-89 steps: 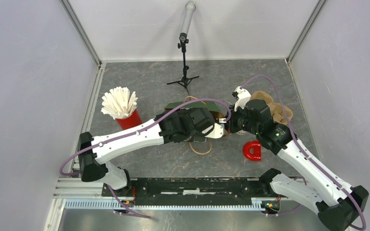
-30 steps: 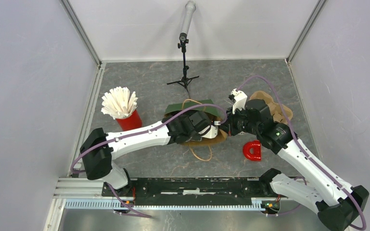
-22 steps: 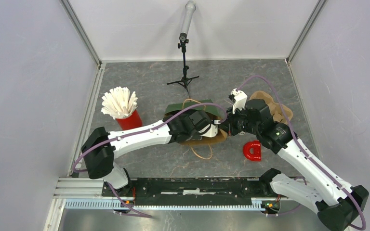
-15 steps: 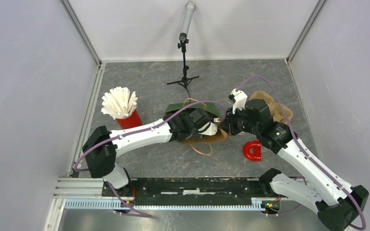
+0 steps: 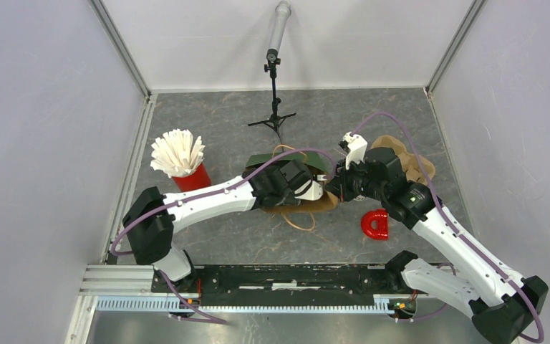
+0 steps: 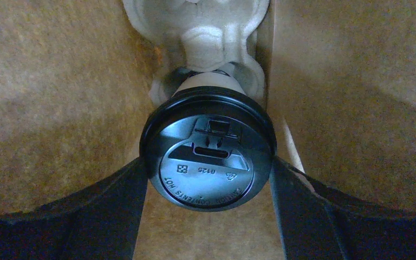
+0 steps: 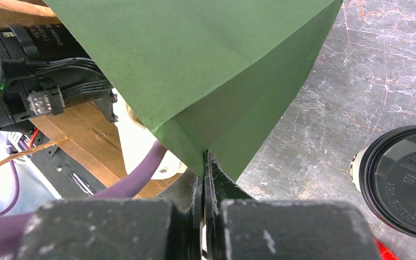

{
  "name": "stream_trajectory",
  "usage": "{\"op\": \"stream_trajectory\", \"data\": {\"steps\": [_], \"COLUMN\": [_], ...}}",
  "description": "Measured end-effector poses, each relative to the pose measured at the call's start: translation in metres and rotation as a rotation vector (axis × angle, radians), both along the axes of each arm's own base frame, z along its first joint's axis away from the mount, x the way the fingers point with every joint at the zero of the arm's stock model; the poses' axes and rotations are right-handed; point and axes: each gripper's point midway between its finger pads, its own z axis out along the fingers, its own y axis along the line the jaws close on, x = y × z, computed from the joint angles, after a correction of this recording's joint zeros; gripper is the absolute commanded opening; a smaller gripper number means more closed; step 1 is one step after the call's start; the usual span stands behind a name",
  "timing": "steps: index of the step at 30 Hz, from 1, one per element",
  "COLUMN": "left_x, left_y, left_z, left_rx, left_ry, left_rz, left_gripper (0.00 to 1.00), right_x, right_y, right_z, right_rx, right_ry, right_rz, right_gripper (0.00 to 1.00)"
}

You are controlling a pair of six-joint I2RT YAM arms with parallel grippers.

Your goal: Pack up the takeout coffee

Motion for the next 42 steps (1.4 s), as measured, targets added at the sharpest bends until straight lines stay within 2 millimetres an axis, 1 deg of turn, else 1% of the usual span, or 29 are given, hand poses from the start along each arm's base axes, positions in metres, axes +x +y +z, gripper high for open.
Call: {"op": "stream_trajectory", "data": {"steps": [13,21,27,32,42], "left_x": [0.004,0.007,0.008,0.01,0.008], "left_y": [0.003,0.002,0.002,0.003,0.004], "left_z": [-0.002,-0.006,-0.006,-0.005,-0.002], "left_rx": [-0.012,-0.021,-0.024,-0.023,-0.023], "left_ry": [0.018,0.025,0.027,0.028,0.062], "left_rz": [0.009,0.013,0.017,0.022,0.027], "left_gripper": [0.51,0.56,0.62,0.74,0.8], "right_x": [0.001,0.002,0.003,0.004,0.005], "right_y": [0.0,0.0,0.0,0.0,0.001], "right_z": [0.001,0.002,0.003,0.004,0.007], "right_rx": [-0.002,-0.002,-0.002,0.001,0.01], "right_ry": [-0.009,-0.013,-0.017,-0.022,-0.032], "right_rz": [0.002,-0.003,-0.005,-0.006,-0.005], "right_gripper": [0.0,0.0,0.0,0.0,0.0]}}
